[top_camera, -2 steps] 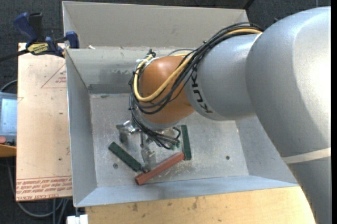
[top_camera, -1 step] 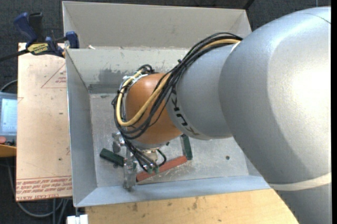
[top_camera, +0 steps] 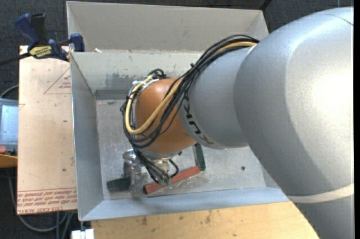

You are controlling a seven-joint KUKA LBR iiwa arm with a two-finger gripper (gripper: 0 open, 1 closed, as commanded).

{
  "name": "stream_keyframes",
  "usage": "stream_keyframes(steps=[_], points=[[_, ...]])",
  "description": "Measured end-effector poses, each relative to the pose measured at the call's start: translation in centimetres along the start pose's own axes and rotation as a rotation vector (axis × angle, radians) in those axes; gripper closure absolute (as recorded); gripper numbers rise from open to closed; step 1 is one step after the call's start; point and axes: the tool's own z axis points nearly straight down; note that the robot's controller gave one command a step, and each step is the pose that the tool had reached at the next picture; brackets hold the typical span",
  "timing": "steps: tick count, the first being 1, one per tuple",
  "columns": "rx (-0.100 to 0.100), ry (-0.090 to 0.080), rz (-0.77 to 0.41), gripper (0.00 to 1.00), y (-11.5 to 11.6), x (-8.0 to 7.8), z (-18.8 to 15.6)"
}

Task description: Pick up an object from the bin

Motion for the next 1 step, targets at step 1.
stream_keyframes(steps=[1], points=[[0.001,-0.012,-0.042,1.0,-4.44,-6.46,-12.79]])
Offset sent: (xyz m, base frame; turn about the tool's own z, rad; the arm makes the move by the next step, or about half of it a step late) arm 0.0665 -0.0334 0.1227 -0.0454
